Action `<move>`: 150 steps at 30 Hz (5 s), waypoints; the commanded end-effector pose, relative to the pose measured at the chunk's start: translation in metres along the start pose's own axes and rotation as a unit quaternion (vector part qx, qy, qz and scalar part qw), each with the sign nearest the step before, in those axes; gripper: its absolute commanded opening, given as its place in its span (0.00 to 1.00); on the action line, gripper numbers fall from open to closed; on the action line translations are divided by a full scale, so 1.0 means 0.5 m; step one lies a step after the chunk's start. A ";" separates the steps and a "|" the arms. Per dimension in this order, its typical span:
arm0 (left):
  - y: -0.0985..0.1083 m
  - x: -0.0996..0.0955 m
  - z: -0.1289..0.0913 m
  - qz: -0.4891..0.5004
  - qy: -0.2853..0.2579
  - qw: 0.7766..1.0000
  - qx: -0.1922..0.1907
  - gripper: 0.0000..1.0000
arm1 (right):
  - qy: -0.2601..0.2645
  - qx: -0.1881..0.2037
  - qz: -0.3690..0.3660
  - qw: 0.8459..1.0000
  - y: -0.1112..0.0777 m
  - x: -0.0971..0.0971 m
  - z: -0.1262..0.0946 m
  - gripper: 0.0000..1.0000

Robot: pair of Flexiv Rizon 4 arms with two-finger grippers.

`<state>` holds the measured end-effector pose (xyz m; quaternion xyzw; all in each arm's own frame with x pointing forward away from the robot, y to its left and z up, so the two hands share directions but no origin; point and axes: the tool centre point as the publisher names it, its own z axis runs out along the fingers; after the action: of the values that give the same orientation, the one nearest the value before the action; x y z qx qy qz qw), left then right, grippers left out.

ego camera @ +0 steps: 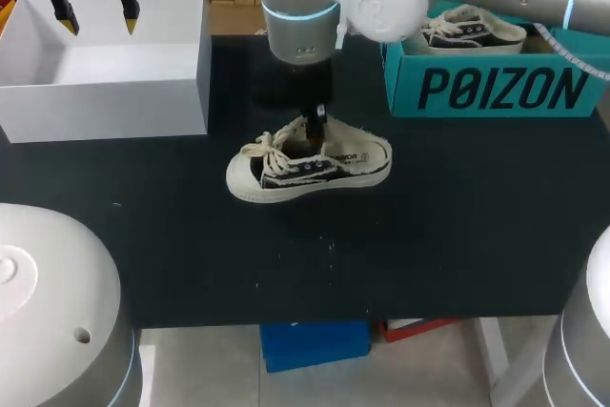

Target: Take the shoe out of the shoebox, open the shoe tongue, remove and reinsert the insole, then place the shoe into the shoebox

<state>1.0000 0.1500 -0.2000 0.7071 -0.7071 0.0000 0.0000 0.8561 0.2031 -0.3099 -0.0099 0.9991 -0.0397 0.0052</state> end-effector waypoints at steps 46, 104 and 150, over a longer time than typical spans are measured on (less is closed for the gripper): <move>0.000 0.000 0.000 0.000 0.000 1.000 0.000 1.00 | 0.041 -0.017 0.077 0.996 -0.043 -0.069 0.102 1.00; 0.000 0.000 0.000 0.000 0.000 1.000 0.000 1.00 | 0.074 -0.219 0.033 0.972 -0.152 -0.040 0.040 1.00; 0.000 0.000 0.000 0.000 0.000 1.000 0.000 1.00 | -0.017 -0.380 0.014 0.925 -0.181 0.016 0.167 1.00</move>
<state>1.0000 0.1500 -0.2000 0.7072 -0.7071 0.0000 0.0000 0.8549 0.1079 -0.3793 -0.0004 0.9418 0.3361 0.0071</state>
